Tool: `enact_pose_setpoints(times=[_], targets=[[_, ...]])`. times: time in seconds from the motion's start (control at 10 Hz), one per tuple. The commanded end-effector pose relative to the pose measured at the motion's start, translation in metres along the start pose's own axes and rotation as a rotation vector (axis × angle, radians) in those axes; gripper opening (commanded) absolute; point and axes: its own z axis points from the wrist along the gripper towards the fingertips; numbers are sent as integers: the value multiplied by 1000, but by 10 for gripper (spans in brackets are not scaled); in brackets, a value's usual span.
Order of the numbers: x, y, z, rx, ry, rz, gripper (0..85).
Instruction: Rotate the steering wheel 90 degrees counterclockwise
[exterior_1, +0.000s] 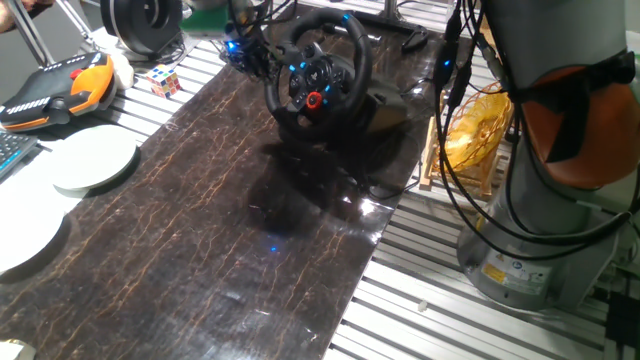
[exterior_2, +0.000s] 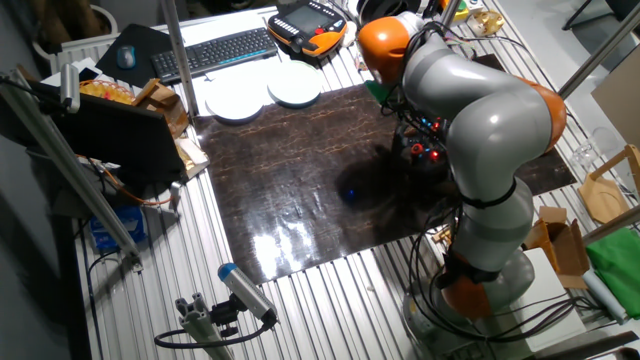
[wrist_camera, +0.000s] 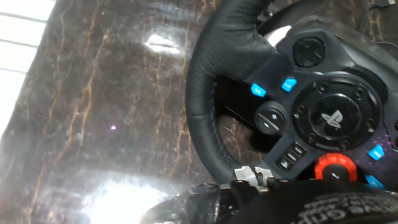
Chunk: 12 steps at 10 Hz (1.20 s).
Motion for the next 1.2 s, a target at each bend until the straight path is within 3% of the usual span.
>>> enact_pose_setpoints(times=[0.0,0.2,0.4,0.8,0.9,1.0,1.1], targets=[[-2,1,2,5,-17,15,7],[-12,7,6,13,-56,69,7],[-28,15,13,-9,-28,95,7],[-42,24,25,-39,-82,121,10],[-45,26,27,-50,-89,141,63],[-45,27,29,-52,-87,147,157],[-46,28,31,-54,-107,162,277]])
